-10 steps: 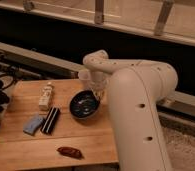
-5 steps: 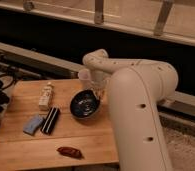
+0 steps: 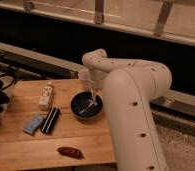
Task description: Drag the ceramic bowl in a circle
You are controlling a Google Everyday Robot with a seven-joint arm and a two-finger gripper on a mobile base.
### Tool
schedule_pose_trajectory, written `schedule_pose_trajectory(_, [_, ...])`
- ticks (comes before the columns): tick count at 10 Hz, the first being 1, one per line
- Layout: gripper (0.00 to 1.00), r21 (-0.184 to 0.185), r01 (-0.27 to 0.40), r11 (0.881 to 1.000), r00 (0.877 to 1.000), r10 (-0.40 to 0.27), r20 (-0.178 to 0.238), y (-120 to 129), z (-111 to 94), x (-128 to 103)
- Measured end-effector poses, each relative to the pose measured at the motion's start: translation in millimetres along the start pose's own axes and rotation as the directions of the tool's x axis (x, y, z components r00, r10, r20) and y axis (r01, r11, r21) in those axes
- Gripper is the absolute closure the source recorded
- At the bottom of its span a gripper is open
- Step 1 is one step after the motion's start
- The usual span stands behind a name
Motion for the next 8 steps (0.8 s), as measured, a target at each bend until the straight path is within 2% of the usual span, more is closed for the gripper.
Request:
schedule_pose_trajectory(2, [0.78,0.008,-0.094,0.996,0.994,0.094,-0.053,-40,22,7])
schedule_pose_trajectory(3, [0.81,0.011,-0.128,0.992,0.989,0.129,-0.069,-64,30,15])
schedule_pose_trajectory(4, [0.78,0.014,-0.151,0.988,0.985,0.152,-0.087,-79,37,20])
schedule_pose_trajectory(5, [0.71,0.013,-0.168,0.986,0.981,0.168,-0.101,-86,42,22])
schedule_pose_trajectory(6, [0.59,0.014,-0.181,0.983,0.977,0.181,-0.11,-91,47,23])
schedule_pose_trajectory(8, [0.41,0.011,-0.196,0.981,0.976,0.196,-0.099,-90,43,22])
